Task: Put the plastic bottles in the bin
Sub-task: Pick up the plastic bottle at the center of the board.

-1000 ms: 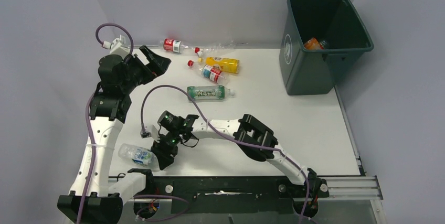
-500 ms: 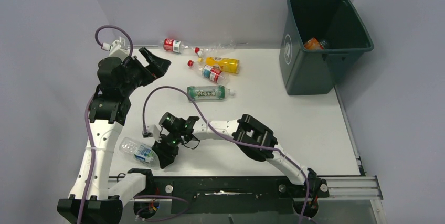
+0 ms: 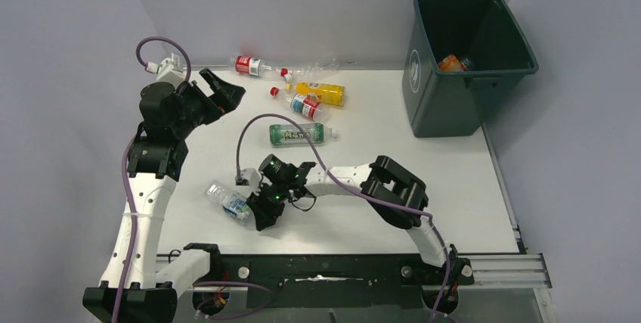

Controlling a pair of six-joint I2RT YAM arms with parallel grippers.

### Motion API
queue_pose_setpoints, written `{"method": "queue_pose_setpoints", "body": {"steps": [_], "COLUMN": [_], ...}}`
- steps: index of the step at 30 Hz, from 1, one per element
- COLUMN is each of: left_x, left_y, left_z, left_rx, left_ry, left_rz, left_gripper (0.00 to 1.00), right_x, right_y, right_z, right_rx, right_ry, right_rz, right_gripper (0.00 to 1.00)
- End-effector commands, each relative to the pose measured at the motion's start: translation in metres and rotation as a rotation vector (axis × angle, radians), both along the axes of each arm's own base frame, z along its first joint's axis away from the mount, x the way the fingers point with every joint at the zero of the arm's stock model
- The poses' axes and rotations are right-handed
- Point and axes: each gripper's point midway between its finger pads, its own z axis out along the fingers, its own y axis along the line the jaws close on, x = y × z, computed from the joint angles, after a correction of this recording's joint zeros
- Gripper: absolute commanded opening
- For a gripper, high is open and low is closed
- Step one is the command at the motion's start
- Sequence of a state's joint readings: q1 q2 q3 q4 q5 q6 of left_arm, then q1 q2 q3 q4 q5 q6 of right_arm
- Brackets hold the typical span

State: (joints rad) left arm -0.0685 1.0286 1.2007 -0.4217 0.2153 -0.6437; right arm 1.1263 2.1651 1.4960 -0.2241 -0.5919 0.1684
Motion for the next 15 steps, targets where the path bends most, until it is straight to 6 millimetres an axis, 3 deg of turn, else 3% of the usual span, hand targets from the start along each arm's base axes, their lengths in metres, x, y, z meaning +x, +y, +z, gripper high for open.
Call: {"method": "queue_pose_setpoints", "body": {"steps": [1, 6, 15], "left_x": [-0.003, -0.001, -0.001], "left_y": [0.001, 0.001, 0.002], "left_z": [0.036, 0.037, 0.041], "left_rx": [0.011, 0.011, 0.012], "left_ry": [-0.105, -0.107, -0.115], "left_rz": [-0.011, -0.013, -0.015], "left_gripper": [0.93, 0.93, 0.93], "right_x": [0.033, 0.058, 0.118], "right_y": [-0.013, -0.040, -0.084], "right_z": [0.031, 0.039, 0.108], "right_rx": [0.057, 0.038, 0.054], "right_ry": [-0.086, -0.120, -0.276], "right_rz": [-0.108, -0.199, -0.379], "right_gripper": [0.28, 0.27, 0.27]}}
